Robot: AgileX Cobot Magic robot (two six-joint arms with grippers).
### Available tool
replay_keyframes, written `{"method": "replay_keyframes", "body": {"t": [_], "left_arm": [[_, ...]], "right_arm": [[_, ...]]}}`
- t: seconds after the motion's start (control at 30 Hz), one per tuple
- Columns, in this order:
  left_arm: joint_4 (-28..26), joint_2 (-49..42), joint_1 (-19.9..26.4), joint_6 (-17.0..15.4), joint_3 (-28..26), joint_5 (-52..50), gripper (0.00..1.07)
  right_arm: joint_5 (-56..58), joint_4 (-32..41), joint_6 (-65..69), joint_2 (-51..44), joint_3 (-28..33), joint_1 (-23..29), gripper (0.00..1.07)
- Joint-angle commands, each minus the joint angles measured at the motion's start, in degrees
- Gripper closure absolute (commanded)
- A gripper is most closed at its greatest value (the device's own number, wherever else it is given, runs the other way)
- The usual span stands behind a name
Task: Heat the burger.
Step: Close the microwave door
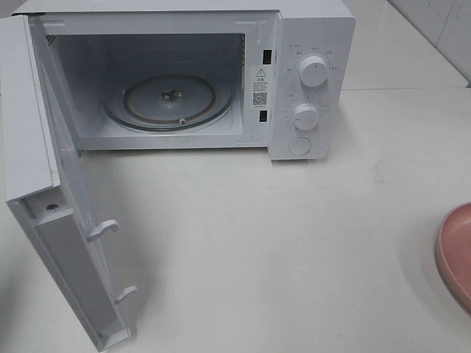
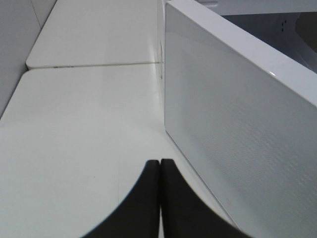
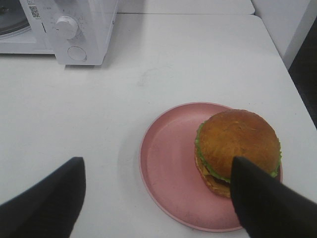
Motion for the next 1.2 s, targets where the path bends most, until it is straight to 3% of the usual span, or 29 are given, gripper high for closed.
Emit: {"method": "replay_keyframes", "body": {"t": [0.03,0.47,0.57,0.6,0.63,0.7,0.8,0.9,1.0,1.07,1.2], "left_arm": [[-0.06,5.33,0.11,2.46,4.18,-14.55,1.07],[1.83,22.8,0.11,1.83,12.09,-48.59,1.07],[5.84,27.67,0.11,-0.23,12.26,-54.89,1.07],[10.26,31.0,0.0,-2.23,12.26,-57.93,1.07],[10.26,31.0,0.0,-2.23,12.26,-57.93,1.07],[17.53,34.89,-0.29,-3.21,12.26,-60.16,1.07],[19.71,36.78,-0.4,-4.35,12.2,-62.17,1.07],[22.57,39.94,-0.4,-9.68,11.4,-65.66,1.07],[25.44,41.37,-0.4,-11.34,11.29,-67.78,1.07],[29.68,43.43,-0.4,-14.21,11.17,-72.02,1.07],[31.8,45.66,-0.4,-16.27,10.83,-74.54,1.07]], "right_arm": [[-0.29,0.11,-0.69,-1.49,0.06,-0.4,0.31],[-0.29,0.11,-0.69,-1.49,0.06,-0.4,0.31],[-0.29,0.11,-0.69,-1.49,0.06,-0.4,0.31],[-0.29,0.11,-0.69,-1.49,0.06,-0.4,0.31],[-0.29,0.11,-0.69,-1.49,0.06,-0.4,0.31],[-0.29,0.11,-0.69,-1.49,0.06,-0.4,0.31],[-0.29,0.11,-0.69,-1.49,0.06,-0.4,0.31],[-0.29,0.11,-0.69,-1.49,0.06,-0.4,0.31],[-0.29,0.11,-0.69,-1.49,0.06,-0.4,0.31],[-0.29,0.11,-0.69,-1.49,0.06,-0.4,0.31],[-0.29,0.11,-0.69,-1.49,0.06,-0.4,0.31]]}}
